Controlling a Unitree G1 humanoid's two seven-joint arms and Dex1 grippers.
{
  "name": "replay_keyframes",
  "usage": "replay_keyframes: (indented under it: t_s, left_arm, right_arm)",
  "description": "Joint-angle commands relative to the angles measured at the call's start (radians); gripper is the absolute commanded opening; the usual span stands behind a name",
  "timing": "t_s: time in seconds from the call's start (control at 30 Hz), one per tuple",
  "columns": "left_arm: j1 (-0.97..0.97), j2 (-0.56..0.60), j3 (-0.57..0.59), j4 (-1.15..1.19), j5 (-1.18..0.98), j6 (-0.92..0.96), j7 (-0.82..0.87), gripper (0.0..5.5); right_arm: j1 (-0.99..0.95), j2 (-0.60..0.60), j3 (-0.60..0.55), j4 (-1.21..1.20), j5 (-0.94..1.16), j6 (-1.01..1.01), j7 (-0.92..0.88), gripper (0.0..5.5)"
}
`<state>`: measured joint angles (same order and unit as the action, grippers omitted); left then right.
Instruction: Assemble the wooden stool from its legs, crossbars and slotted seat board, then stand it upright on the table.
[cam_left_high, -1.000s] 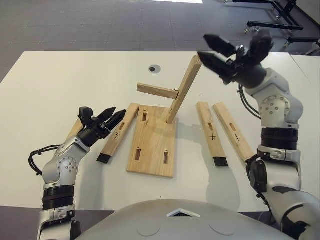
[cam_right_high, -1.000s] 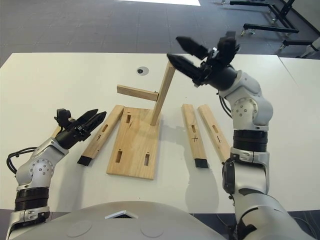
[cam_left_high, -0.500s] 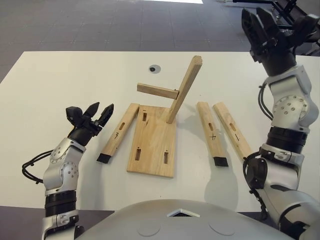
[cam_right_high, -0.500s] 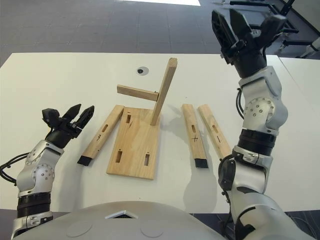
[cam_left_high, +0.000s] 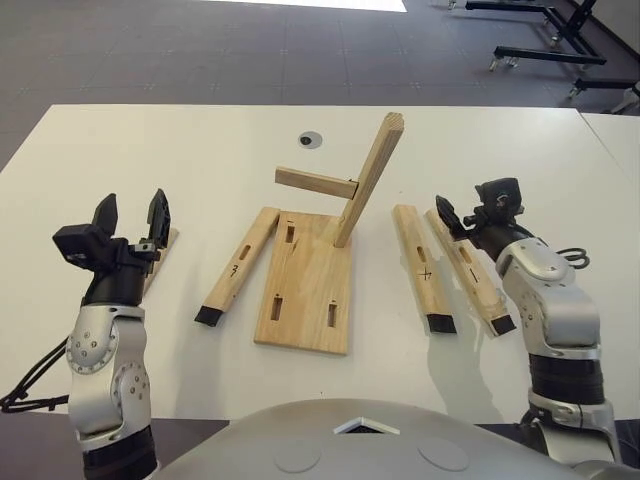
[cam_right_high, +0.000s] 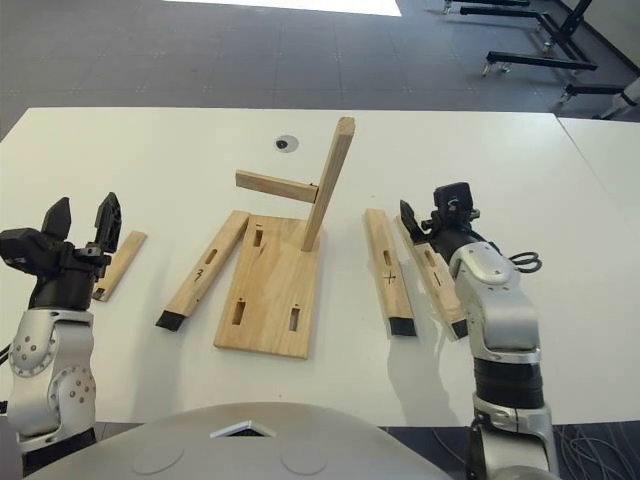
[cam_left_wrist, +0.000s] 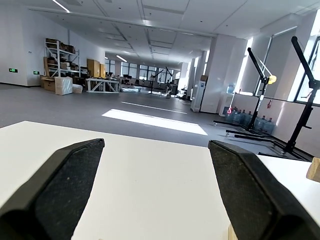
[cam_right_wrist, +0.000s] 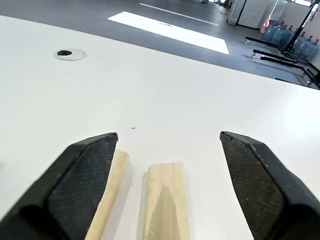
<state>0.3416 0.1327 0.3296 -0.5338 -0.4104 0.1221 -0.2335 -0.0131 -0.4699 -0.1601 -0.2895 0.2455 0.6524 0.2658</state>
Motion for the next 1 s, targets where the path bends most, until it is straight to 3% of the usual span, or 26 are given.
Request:
replay_keyframes:
  t_s: [0.03, 0.37, 0.67, 0.83, 1.0]
  left_arm:
    - [0.030, -0.030, -0.008, -0.011, 0.026, -0.035, 0.031, 3.83]
    - [0.039, -0.004, -0.067, -0.017, 0.020, -0.014, 0.007, 3.83]
    - [0.005, 0.055, -0.106, 0.003, -0.004, 0.064, -0.031, 3.83]
    - [0.000, 0.076, -0.114, 0.005, -0.011, 0.092, -0.049, 3.83]
    - [-0.015, 0.084, -0.093, 0.014, -0.117, 0.153, -0.074, 3.83]
  right_arm:
    - [0.103, -0.057, -0.066, -0.054, 0.061, 0.099, 0.078, 3.77]
    - [0.242, -0.095, -0.038, -0.068, 0.043, 0.250, 0.097, 3.77]
    - [0.244, -0.095, 0.006, -0.070, 0.086, 0.429, 0.118, 2.10]
    - [0.211, -0.054, -0.039, -0.024, 0.114, 0.509, 0.093, 2.01]
    - [0.063, -0.049, -0.036, 0.057, 0.083, 0.388, 0.079, 2.01]
